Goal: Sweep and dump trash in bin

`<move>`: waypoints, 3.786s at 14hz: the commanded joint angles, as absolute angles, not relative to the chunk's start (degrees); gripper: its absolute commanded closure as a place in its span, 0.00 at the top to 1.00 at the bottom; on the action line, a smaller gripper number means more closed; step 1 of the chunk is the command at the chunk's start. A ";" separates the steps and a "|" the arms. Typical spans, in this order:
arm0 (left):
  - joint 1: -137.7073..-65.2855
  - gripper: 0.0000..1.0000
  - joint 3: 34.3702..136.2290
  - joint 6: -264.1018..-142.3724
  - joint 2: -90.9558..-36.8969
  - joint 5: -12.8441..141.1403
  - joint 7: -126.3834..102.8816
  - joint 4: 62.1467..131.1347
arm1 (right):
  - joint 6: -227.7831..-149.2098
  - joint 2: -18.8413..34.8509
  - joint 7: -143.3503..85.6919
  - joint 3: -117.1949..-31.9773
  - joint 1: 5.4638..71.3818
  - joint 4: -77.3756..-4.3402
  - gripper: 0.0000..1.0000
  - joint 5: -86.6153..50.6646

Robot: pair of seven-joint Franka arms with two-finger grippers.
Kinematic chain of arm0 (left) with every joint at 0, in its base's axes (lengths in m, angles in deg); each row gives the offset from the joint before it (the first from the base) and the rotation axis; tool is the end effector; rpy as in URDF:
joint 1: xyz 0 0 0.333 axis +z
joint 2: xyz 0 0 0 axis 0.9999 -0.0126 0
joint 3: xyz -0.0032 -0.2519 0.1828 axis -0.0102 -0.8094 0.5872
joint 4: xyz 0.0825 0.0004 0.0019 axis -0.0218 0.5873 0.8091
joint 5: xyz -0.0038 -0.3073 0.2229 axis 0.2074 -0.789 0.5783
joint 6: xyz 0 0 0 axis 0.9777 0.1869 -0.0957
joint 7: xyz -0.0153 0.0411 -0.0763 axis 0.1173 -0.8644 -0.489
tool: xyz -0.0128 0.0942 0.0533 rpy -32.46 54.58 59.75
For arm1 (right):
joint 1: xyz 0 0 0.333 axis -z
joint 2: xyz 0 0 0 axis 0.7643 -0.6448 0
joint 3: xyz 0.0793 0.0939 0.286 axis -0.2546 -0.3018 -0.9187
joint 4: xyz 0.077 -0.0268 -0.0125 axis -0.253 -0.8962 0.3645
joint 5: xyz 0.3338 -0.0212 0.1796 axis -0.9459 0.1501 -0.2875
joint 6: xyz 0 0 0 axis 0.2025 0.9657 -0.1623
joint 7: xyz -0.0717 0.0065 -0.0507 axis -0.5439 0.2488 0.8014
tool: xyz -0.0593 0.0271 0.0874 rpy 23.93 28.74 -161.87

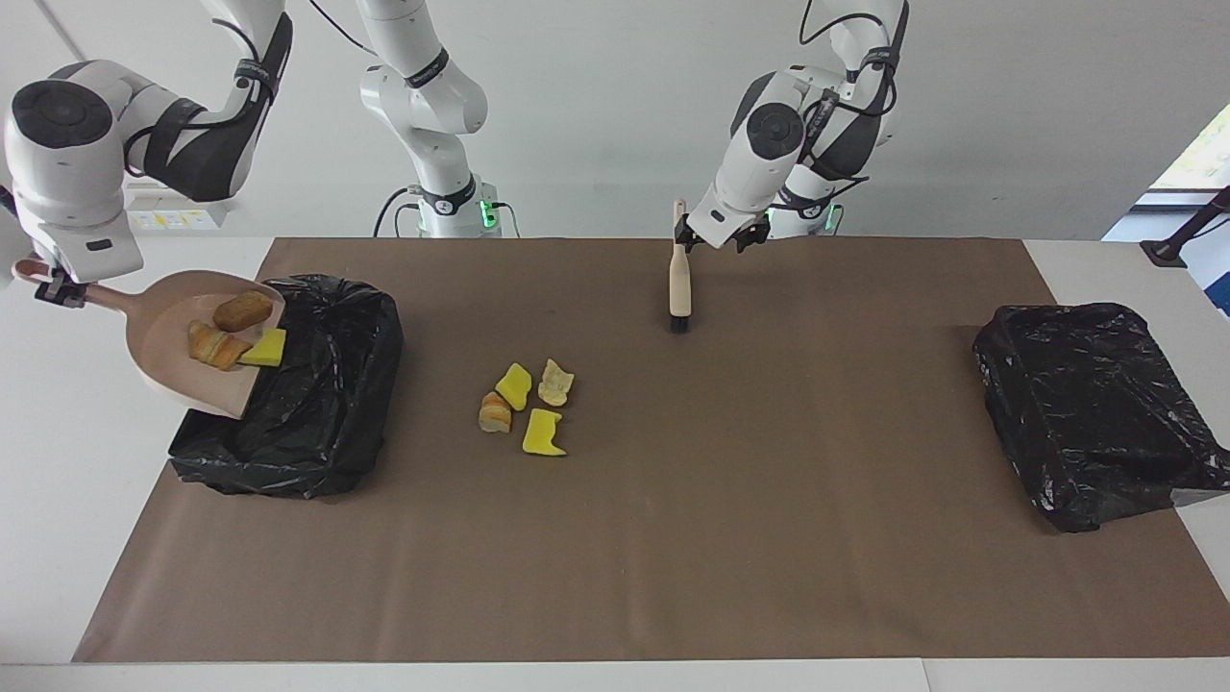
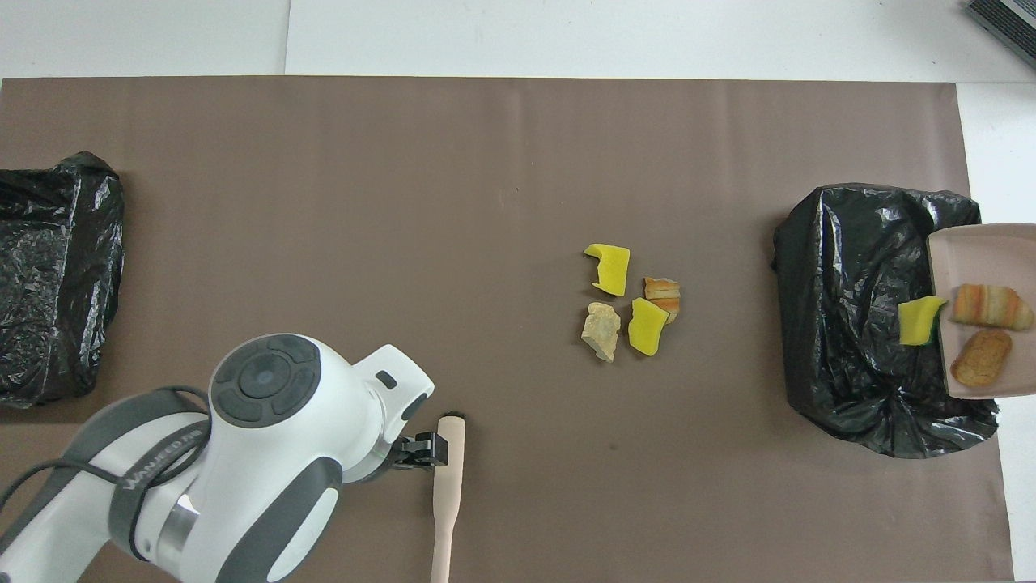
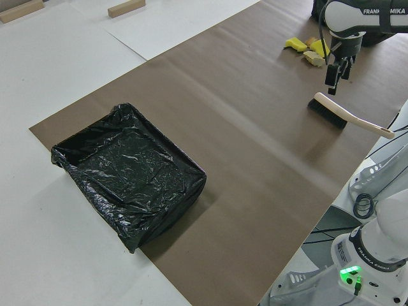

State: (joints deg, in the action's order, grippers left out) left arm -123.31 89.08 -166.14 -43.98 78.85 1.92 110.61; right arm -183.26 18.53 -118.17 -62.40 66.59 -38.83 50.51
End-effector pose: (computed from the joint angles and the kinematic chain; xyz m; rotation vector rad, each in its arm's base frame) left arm 0.3793 -0.2684 0.4609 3.0688 -0.0284 -0.4161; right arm 0.5326 -0.2556 0.5271 1.9015 1.8551 -0.6806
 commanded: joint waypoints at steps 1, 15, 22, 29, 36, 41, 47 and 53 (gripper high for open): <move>-118.47 1.00 88.50 -160.41 -44.99 82.24 -3.86 101.03 | -184.54 20.27 -116.98 -62.64 66.72 -40.82 0.00 54.53; -98.35 1.00 88.94 -142.39 -54.99 87.97 -26.31 67.88 | -175.94 25.46 -104.72 -66.31 66.37 -34.93 0.00 44.71; -90.95 1.00 88.24 -141.85 -56.15 84.27 -32.20 65.93 | -169.51 25.72 -71.59 -72.40 57.69 -35.37 0.00 36.10; -91.21 1.00 88.24 -143.43 -55.10 86.65 -34.66 67.15 | -169.51 21.68 -38.80 -72.66 41.43 -34.75 0.00 29.76; -91.39 1.00 88.15 -145.71 -51.93 88.31 -34.49 72.34 | -168.99 6.93 -3.91 -72.75 29.38 -24.14 0.00 18.77; -91.30 1.00 87.89 -145.19 -51.93 88.93 -34.23 72.17 | -170.74 -5.54 13.42 -72.92 21.74 -10.45 0.00 10.95; -90.60 1.00 87.97 -145.10 -51.84 88.76 -33.87 71.91 | -179.61 -14.53 20.74 -75.21 18.65 -6.00 0.00 7.25; -90.60 1.00 88.24 -145.10 -51.84 88.76 -33.96 71.99 | -191.04 -15.33 22.06 -75.21 16.71 -13.82 0.00 7.16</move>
